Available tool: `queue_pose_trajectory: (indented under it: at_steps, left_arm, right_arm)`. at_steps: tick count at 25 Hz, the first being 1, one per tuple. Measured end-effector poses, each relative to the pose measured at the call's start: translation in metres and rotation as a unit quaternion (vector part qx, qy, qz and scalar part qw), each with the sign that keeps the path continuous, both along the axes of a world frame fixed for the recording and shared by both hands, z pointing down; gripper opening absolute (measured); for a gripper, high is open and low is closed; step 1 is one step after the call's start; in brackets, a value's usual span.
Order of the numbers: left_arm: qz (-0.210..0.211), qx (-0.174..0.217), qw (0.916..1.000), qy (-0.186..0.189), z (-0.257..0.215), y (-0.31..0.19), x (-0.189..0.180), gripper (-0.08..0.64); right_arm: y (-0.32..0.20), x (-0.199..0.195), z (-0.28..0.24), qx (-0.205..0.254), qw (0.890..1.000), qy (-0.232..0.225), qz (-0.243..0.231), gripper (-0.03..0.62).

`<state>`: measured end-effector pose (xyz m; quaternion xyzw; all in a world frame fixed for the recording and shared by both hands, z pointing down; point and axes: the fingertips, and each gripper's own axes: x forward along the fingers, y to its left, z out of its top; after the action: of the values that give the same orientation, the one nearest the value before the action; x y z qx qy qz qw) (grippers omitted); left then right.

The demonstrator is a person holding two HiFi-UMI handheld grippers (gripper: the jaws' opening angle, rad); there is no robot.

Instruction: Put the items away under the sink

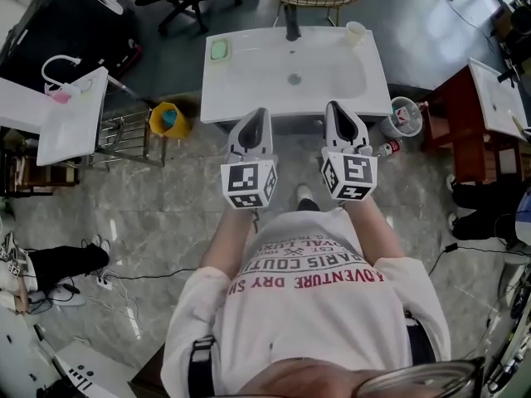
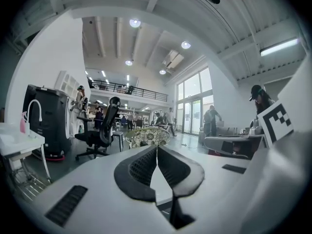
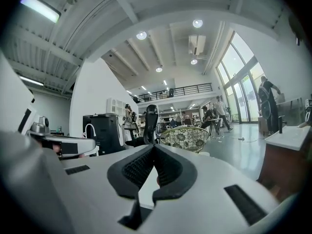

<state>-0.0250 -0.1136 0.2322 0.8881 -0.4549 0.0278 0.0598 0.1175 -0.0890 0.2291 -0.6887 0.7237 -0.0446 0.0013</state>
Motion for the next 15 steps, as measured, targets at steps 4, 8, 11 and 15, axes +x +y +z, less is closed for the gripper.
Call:
queue_pose_trajectory:
  at_steps: [4, 8, 11, 15]
  left_arm:
    - [0.020, 0.028, 0.9994, -0.010, -0.011, 0.018, -0.003, 0.028]
    - [0.025, 0.030, 0.9992, -0.011, -0.016, 0.025, -0.007, 0.028]
    - [0.021, 0.029, 0.9993, -0.011, -0.018, 0.026, -0.015, 0.028]
    - [0.014, 0.027, 0.9995, -0.010, -0.020, 0.026, -0.022, 0.028]
  right_arm:
    - [0.013, -0.012, -0.002, 0.002, 1.000, 0.010, 0.002, 0.025]
    - [0.017, -0.017, -0.004, 0.004, 1.000, 0.013, 0.003, 0.025]
    - [0.016, -0.023, -0.009, 0.006, 1.000, 0.021, 0.001, 0.025]
    - [0.019, -0.030, -0.016, 0.010, 0.999, 0.032, -0.002, 0.025]
